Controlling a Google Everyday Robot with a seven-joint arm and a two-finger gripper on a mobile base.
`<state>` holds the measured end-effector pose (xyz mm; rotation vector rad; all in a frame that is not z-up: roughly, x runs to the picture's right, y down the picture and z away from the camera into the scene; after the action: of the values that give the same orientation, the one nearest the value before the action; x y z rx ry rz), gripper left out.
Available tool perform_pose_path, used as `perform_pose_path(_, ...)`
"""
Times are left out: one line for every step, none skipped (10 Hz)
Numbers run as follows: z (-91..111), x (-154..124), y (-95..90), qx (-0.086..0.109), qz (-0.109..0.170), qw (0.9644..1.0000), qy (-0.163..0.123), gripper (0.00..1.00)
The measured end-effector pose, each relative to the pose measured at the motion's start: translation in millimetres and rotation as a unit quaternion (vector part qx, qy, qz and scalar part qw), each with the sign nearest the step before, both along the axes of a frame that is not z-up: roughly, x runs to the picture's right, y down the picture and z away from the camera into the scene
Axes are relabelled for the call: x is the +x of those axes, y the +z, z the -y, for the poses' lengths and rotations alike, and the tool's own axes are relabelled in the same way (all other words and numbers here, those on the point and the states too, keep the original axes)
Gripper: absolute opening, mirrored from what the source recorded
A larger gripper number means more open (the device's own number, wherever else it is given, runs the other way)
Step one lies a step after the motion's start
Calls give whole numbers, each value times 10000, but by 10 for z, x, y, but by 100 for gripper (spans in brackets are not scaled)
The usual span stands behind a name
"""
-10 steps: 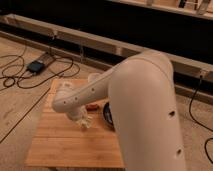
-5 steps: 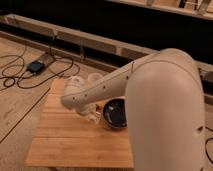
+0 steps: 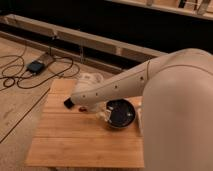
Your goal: Place the white sponge in the ceramic bowl
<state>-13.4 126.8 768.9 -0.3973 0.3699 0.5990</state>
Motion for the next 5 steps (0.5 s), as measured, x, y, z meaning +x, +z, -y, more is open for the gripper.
perform_pose_path(39,154,-11,39,-117,9999,95,0)
perform_pose_path(70,258,-19,68,-192,9997,164,1)
perform_pose_path(105,383,-20,95,-285,9993,245,7)
perform_pose_path(135,477,-18,116,-354,9988,305,16)
perform_pose_path(170,563,-16,141,-415,9984,360,27)
